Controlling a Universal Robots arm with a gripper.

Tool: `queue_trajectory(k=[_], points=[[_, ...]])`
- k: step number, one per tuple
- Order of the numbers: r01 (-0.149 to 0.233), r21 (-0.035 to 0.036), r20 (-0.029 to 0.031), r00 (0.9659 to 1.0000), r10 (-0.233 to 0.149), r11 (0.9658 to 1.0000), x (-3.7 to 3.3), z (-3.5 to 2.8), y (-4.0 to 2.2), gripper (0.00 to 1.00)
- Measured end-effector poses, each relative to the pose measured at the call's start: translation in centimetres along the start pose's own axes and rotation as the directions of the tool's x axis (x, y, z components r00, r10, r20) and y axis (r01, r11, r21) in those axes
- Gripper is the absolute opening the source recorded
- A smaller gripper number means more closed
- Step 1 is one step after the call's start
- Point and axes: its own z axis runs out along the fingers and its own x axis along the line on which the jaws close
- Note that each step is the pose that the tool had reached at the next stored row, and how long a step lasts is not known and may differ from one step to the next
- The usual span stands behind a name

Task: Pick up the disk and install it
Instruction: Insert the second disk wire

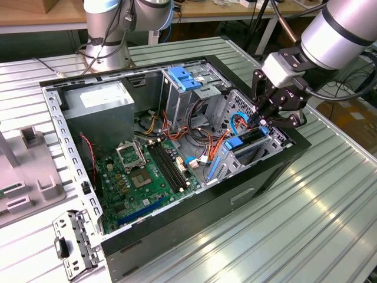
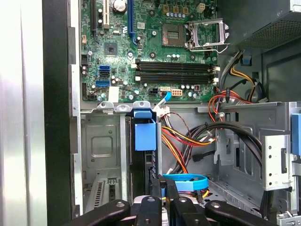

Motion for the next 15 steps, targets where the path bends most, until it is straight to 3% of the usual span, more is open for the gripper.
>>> queue_trajectory(k=[15], points=[[0.015,-0.0029,-0.0002,0.9999,-0.015,0.9999,0.29,0.23,-0.01,0.16]])
